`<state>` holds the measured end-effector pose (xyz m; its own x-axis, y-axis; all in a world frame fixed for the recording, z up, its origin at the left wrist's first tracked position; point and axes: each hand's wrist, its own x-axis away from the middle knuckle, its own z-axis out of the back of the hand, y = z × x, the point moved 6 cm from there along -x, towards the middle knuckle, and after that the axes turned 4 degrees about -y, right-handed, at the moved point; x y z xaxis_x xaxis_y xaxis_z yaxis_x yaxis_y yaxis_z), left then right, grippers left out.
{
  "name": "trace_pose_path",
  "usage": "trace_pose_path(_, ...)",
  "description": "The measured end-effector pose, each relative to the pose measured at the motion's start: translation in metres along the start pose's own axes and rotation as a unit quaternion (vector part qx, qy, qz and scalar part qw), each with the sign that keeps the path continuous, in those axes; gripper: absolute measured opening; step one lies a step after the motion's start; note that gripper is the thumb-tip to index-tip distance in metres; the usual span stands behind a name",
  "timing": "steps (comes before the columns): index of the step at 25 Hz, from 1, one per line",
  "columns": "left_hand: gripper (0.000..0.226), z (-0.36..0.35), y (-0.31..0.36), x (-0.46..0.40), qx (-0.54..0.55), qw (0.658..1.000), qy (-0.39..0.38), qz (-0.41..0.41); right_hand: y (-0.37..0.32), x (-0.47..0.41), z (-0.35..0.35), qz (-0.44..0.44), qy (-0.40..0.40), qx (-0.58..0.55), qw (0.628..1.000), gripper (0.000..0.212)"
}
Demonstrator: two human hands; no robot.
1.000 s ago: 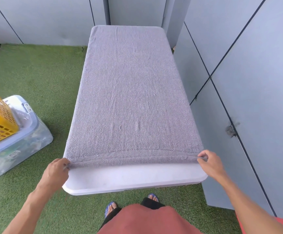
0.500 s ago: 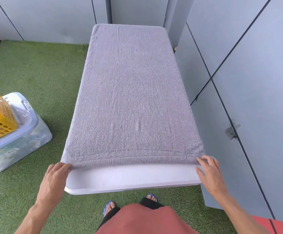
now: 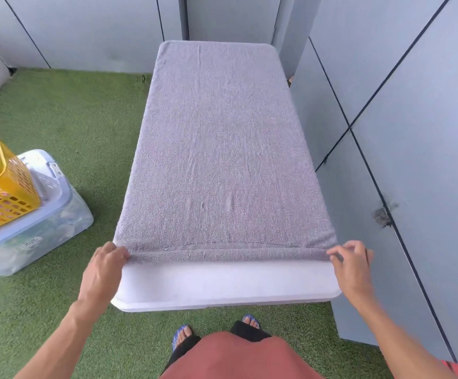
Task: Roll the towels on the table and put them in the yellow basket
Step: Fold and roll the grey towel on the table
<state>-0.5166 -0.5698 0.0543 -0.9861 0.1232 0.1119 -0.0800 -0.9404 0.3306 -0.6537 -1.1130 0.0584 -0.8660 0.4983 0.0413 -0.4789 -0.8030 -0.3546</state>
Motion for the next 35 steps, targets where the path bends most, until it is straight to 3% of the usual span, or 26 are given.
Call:
trace_pose_path(2, 0.033, -0.012, 0.008, 0.025, -0.036, 0.999, 0.014, -0.015, -0.013, 0.015, -0.002, 0.038, 0.024, 0.092, 0.995, 0.023)
trace_pose_path(5, 0.055, -0.025, 0.01, 0.036, -0.055, 0.997, 0.025, -0.036, -0.022, 0.03, -0.018, 0.082, -0.004, 0.127, 0.989, 0.043)
trace_pose_path(11, 0.032, -0.021, 0.008, 0.0, -0.042, 0.999, -0.002, -0.001, -0.022, -0.015, -0.025, 0.008, -0.076, 0.021, 0.997, 0.03)
trace_pose_path(15, 0.028, -0.02, -0.006, -0.003, -0.046, 0.996, -0.068, -0.045, -0.009, -0.012, -0.019, 0.05, -0.127, 0.034, 0.99, 0.028)
trace_pose_path(18, 0.028, -0.019, -0.014, -0.006, 0.007, 0.991, -0.13, -0.009, 0.007, -0.02, -0.008, -0.032, -0.2, -0.084, 0.976, 0.026)
trace_pose_path(21, 0.018, -0.007, -0.015, -0.018, 0.063, 0.992, -0.1, 0.05, 0.002, -0.027, -0.002, -0.095, -0.138, -0.193, 0.967, 0.031)
trace_pose_path(24, 0.012, 0.002, -0.001, -0.009, -0.045, 0.999, 0.0, 0.006, -0.009, -0.009, 0.0, -0.042, -0.018, -0.009, 0.999, 0.026)
trace_pose_path(26, 0.018, -0.003, 0.011, 0.01, -0.085, 0.995, 0.048, -0.028, -0.023, 0.009, 0.002, 0.027, 0.022, 0.083, 0.996, 0.021)
trace_pose_path(28, 0.038, -0.016, 0.015, 0.025, -0.072, 0.995, 0.049, -0.044, -0.028, 0.021, -0.01, 0.065, -0.008, 0.094, 0.993, 0.038)
trace_pose_path(30, 0.051, -0.026, 0.017, 0.026, -0.056, 0.998, 0.017, -0.036, -0.021, 0.012, -0.02, 0.057, -0.038, 0.069, 0.995, 0.038)
trace_pose_path(35, 0.038, -0.018, 0.011, -0.008, -0.071, 0.997, -0.017, 0.016, -0.022, -0.026, -0.018, 0.044, -0.108, 0.064, 0.991, 0.025)
